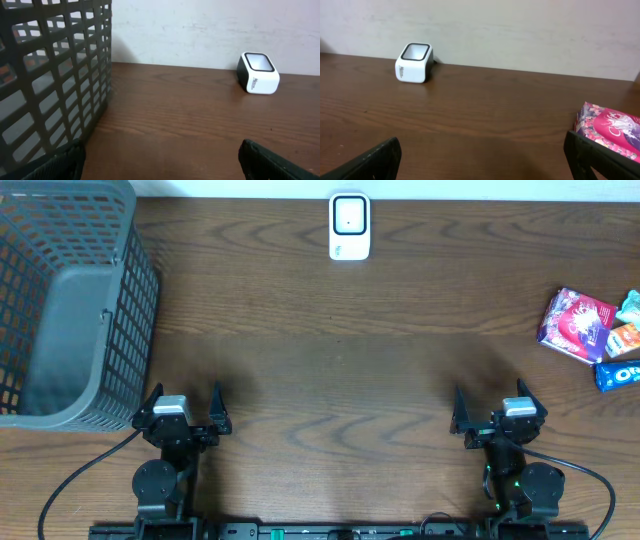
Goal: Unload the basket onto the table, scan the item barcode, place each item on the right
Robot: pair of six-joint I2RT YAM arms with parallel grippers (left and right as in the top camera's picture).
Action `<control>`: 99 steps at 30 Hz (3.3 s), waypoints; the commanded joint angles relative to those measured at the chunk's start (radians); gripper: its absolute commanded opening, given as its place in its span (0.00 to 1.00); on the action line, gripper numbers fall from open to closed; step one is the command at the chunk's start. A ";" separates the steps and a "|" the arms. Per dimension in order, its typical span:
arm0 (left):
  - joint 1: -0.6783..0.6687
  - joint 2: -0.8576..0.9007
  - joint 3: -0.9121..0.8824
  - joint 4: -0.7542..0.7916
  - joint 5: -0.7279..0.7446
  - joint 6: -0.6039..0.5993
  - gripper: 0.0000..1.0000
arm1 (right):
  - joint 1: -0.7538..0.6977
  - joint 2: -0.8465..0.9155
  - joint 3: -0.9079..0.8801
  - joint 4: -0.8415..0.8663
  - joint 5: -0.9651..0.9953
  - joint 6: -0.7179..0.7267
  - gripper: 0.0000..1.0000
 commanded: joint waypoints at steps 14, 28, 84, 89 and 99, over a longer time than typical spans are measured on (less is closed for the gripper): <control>0.000 -0.009 -0.008 -0.045 -0.001 0.079 0.98 | -0.004 -0.006 0.000 -0.004 -0.006 -0.013 0.99; 0.000 -0.008 -0.008 -0.045 -0.001 0.079 0.98 | -0.004 -0.006 0.000 -0.005 -0.006 -0.013 0.99; 0.000 -0.006 -0.008 -0.045 -0.001 0.079 0.98 | -0.004 -0.006 0.000 -0.005 -0.006 -0.013 0.99; 0.000 -0.006 -0.008 -0.045 -0.001 0.079 0.98 | -0.004 -0.006 0.000 -0.004 -0.006 -0.013 0.99; 0.000 -0.006 -0.008 -0.045 -0.001 0.079 0.98 | -0.004 -0.006 0.000 -0.004 -0.006 -0.013 0.99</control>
